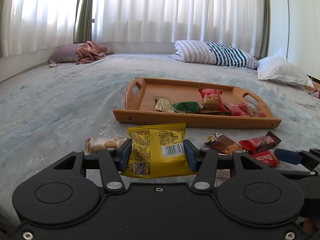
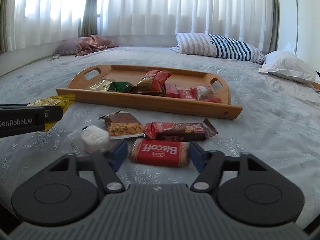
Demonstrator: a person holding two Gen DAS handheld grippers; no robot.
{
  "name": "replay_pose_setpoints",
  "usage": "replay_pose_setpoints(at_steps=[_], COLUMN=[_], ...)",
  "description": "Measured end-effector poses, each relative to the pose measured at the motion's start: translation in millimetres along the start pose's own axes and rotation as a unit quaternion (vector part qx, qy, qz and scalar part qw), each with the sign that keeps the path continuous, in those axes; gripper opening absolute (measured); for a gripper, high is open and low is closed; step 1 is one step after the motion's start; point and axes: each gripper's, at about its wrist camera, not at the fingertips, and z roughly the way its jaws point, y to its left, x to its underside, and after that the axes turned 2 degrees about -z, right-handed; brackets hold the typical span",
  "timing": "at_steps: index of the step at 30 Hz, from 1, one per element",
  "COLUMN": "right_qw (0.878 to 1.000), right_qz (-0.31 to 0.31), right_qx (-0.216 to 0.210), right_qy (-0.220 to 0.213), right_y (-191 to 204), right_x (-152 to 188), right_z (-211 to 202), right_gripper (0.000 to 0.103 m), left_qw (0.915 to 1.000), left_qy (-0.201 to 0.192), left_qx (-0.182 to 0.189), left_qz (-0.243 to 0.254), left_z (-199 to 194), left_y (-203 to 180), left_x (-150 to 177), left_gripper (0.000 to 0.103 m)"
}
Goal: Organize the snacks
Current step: 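Grasp the yellow chip bag with the left tool while the right tool grasps the Biscoff packet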
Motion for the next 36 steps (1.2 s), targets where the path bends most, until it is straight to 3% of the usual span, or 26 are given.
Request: replay_pose_setpoints(at_steps=[1, 3, 5, 6, 9, 13, 22, 28, 36], right_qw=[1.0, 1.0, 1.0, 1.0, 1.0, 1.0, 1.0, 1.0, 1.0], right_qz=[0.0, -0.003, -0.004, 0.002, 0.005, -0.011, -0.001, 0.008, 0.004], right_qx=[-0.002, 0.016, 0.018, 0.012, 0.004, -0.013, -0.002, -0.005, -0.017], right_qy=[0.0, -0.005, -0.003, -0.002, 0.002, 0.003, 0.012, 0.01, 0.009], right_y=[-1.3, -3.1, -6.4, -9.2, -10.7, -0.5, 8.9, 3.9, -0.9], right_x=[-0.9, -1.9, -3.9, -4.5, -2.3, 3.0, 1.2, -0.4, -1.9], right_z=[-0.3, -2.7, -3.0, -3.2, -2.4, -3.0, 17.1, 14.7, 2.3], right_gripper=[0.064, 0.042, 0.033, 0.037, 0.075, 0.085, 0.09, 0.067, 0.067], left_qw=[1.0, 1.0, 1.0, 1.0, 1.0, 1.0, 1.0, 1.0, 0.9999], left_qy=[-0.001, -0.002, -0.002, -0.001, 0.0, 0.002, 0.005, 0.003, -0.001], left_qx=[0.0, 0.001, 0.001, 0.002, 0.002, 0.003, 0.003, 0.006, 0.011], left_qz=[0.0, 0.002, 0.0, -0.001, -0.004, -0.005, 0.0, -0.003, -0.007], left_z=[0.1, 0.4, 1.3, 1.6, 2.9, 3.9, 5.5, 6.2, 7.9], left_y=[0.0, -0.5, -0.3, -0.5, 0.2, -0.1, -1.7, -3.1, -3.6], left_x=[-0.6, -1.4, -2.3, -2.7, -3.1, -2.7, -1.9, -2.0, -4.3], left_gripper=[0.052, 0.052, 0.052, 0.052, 0.052, 0.052, 0.052, 0.052, 0.052])
